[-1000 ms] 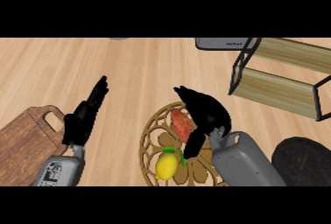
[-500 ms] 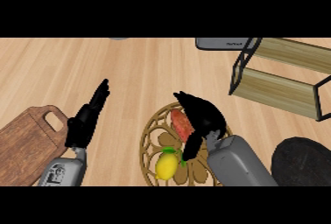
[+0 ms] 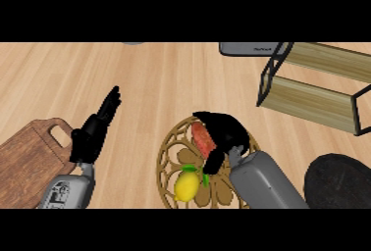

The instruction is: Pick the sweet potato from the placemat and place it in the tiered shelf

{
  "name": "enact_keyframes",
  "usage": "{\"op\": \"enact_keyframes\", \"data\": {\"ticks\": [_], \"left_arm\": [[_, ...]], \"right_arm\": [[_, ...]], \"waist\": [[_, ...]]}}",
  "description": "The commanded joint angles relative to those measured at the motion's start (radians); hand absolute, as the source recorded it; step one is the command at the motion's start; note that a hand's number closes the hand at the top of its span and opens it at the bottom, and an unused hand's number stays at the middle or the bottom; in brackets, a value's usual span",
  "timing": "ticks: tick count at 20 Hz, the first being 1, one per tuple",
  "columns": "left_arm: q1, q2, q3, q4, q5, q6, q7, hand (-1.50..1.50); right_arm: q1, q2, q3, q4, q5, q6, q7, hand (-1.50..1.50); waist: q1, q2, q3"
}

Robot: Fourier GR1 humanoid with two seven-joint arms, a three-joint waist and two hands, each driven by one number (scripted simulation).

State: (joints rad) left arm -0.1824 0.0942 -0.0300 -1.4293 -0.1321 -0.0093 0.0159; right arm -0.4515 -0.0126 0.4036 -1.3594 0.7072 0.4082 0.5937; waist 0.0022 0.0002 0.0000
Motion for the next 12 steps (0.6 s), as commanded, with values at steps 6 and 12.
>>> {"op": "enact_keyframes", "data": {"ticks": [6,12], "left_arm": [[0.035,-0.015,-0.008,-0.085,-0.002,-0.001,0.045,0.0],[-0.027,-0.026,0.003,0.026,-0.02,-0.002,0.007,0.0]], "right_arm": [[0.034,-0.052,0.038,-0.037,0.088,0.062,-0.11,1.5],[0.008,0.011,0.045,0.039,0.113,-0.064,-0.119,1.5]], "waist": [[0.0,-0.002,0.0],[0.001,0.0,0.0]]}}
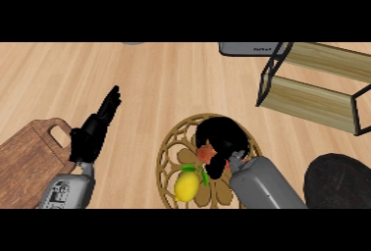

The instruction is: Pick the sweet potato from the placemat and place it in the tiered shelf

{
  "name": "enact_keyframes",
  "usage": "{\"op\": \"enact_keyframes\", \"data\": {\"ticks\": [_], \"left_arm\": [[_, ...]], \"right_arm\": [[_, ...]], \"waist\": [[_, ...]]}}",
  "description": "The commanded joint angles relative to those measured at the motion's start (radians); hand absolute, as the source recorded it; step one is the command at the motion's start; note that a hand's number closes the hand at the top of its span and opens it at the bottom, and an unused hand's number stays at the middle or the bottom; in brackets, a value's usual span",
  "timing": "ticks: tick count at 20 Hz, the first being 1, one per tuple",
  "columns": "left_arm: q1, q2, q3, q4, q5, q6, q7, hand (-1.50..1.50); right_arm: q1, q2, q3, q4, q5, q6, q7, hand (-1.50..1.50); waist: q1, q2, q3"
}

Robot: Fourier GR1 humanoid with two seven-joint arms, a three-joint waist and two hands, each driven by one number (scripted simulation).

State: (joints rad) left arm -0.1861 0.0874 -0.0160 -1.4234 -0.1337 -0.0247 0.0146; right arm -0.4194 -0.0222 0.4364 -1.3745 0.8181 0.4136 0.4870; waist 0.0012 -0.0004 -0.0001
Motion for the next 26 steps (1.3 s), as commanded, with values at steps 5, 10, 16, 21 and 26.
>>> {"op": "enact_keyframes", "data": {"ticks": [5,10,16,21,26], "left_arm": [[0.039,-0.021,-0.032,-0.026,-0.021,0.01,-0.003,0.0],[0.013,-0.013,-0.013,-0.023,-0.014,0.012,0.022,0.0],[-0.019,-0.012,0.005,0.023,-0.014,0.018,-0.005,0.0],[-0.003,0.004,-0.002,-0.033,-0.007,-0.003,0.036,0.0],[0.039,-0.008,-0.014,-0.04,-0.035,0.029,0.002,0.0]], "right_arm": [[0.047,0.022,-0.01,-0.024,0.062,-0.319,0.405,1.5],[0.048,0.022,0.102,-0.119,0.088,-0.543,0.632,1.5],[-0.043,0.022,0.115,-0.277,0.139,-0.755,0.679,1.5],[-0.132,0.022,0.167,-0.392,0.293,-0.714,0.861,1.5],[-0.173,0.022,0.124,-0.493,0.453,-0.536,0.958,1.5]], "waist": [[0.004,-0.006,0.0],[0.006,-0.003,0.0],[-0.002,-0.004,0.0],[0.001,-0.008,-0.001],[-0.011,-0.014,-0.002]]}}
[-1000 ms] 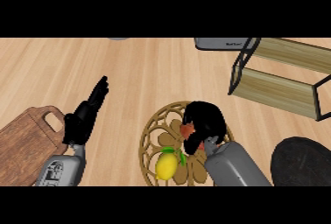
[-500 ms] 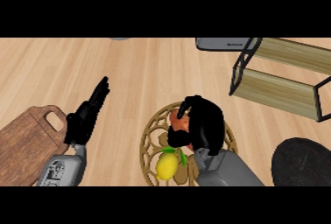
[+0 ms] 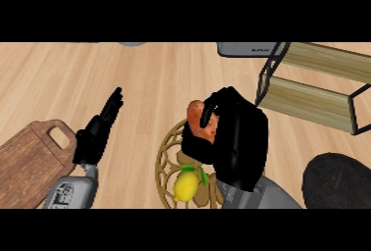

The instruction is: Pick the sweet potato from the placemat and place it in the tiered shelf

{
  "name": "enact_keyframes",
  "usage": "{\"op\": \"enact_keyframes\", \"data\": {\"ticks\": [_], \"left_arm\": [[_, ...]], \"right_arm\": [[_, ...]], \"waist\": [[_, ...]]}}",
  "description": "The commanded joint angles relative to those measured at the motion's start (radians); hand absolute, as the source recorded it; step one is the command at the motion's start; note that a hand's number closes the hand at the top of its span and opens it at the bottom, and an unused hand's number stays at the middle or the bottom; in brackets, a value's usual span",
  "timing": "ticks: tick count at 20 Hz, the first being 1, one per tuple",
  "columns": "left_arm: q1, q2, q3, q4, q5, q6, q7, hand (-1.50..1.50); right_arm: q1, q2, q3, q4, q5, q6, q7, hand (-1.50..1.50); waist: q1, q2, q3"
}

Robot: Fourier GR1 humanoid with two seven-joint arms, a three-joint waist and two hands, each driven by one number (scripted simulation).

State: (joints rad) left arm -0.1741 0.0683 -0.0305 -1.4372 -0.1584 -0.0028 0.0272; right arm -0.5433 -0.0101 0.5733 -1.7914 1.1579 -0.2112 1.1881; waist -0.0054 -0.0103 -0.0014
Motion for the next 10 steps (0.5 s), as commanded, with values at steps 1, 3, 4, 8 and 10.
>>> {"op": "enact_keyframes", "data": {"ticks": [1,3,4,8,10], "left_arm": [[0.007,0.009,0.011,-0.026,0.012,-0.007,0.027,0.0],[0.007,-0.005,0.009,0.013,0.006,0.004,-0.007,0.0],[-0.012,0.017,0.02,0.023,0.01,-0.013,-0.009,0.0],[0.015,0.024,0.026,-0.019,0.026,-0.024,-0.002,0.0],[0.02,0.012,0.007,-0.039,0.004,-0.007,-0.002,0.0]], "right_arm": [[-0.06,0.01,-0.032,-0.078,0.117,0.135,0.256,1.5],[-0.129,0.01,-0.124,-0.1,0.143,0.199,0.225,1.5],[-0.125,0.01,-0.058,-0.11,0.195,0.19,0.273,1.5],[-0.177,0.01,-0.196,-0.15,0.234,0.295,0.205,1.5],[-0.238,0.01,-0.244,-0.127,0.272,0.331,0.202,1.5]], "waist": [[-0.004,-0.001,0.0],[-0.01,0.001,-0.001],[-0.007,0.001,-0.001],[-0.006,0.001,0.0],[-0.002,0.001,0.0]]}}
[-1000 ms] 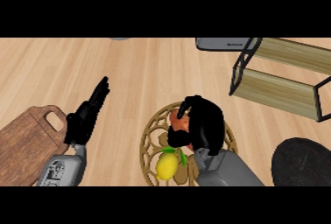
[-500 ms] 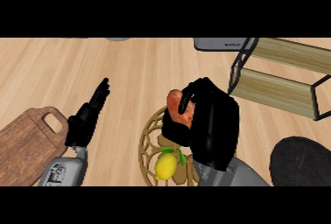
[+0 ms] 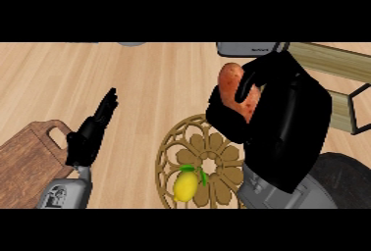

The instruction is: Pick the sweet potato from the placemat and place it in the tiered shelf

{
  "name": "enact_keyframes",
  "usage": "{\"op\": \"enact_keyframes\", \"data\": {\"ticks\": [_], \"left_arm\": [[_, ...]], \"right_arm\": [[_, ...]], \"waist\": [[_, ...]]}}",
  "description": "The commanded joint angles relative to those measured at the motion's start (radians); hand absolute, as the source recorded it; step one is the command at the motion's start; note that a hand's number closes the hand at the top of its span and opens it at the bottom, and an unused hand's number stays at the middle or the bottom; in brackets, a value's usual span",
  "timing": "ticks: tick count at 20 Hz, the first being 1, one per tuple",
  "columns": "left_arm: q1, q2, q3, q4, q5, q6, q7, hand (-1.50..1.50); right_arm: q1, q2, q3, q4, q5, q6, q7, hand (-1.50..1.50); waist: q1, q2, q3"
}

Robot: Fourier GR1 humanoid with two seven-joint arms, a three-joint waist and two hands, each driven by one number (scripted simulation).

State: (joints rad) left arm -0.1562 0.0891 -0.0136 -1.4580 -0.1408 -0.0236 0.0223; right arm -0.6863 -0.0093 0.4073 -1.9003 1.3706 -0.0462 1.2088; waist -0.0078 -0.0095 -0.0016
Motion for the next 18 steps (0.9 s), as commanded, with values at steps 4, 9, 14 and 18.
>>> {"op": "enact_keyframes", "data": {"ticks": [4,9,14,18], "left_arm": [[-0.058,0.01,0.027,0.046,0.017,-0.012,0.007,0.0],[-0.01,0.006,0.013,-0.011,0.01,-0.007,0.016,0.0],[-0.041,-0.034,-0.003,0.018,-0.003,0.02,0.024,0.0],[-0.046,-0.038,-0.013,0.041,-0.023,0.027,-0.003,0.0]], "right_arm": [[-0.175,0.009,-0.092,-0.004,0.086,0.248,0.183,1.5],[-0.214,-0.012,-0.303,0.017,0.082,0.274,0.039,1.5],[-0.262,-0.051,-0.398,0.019,0.097,0.31,-0.04,1.5],[-0.314,-0.1,-0.468,0.073,0.105,0.316,-0.099,1.5]], "waist": [[0.001,0.004,0.0],[0.005,0.005,0.001],[0.003,0.007,0.001],[0.006,0.009,0.001]]}}
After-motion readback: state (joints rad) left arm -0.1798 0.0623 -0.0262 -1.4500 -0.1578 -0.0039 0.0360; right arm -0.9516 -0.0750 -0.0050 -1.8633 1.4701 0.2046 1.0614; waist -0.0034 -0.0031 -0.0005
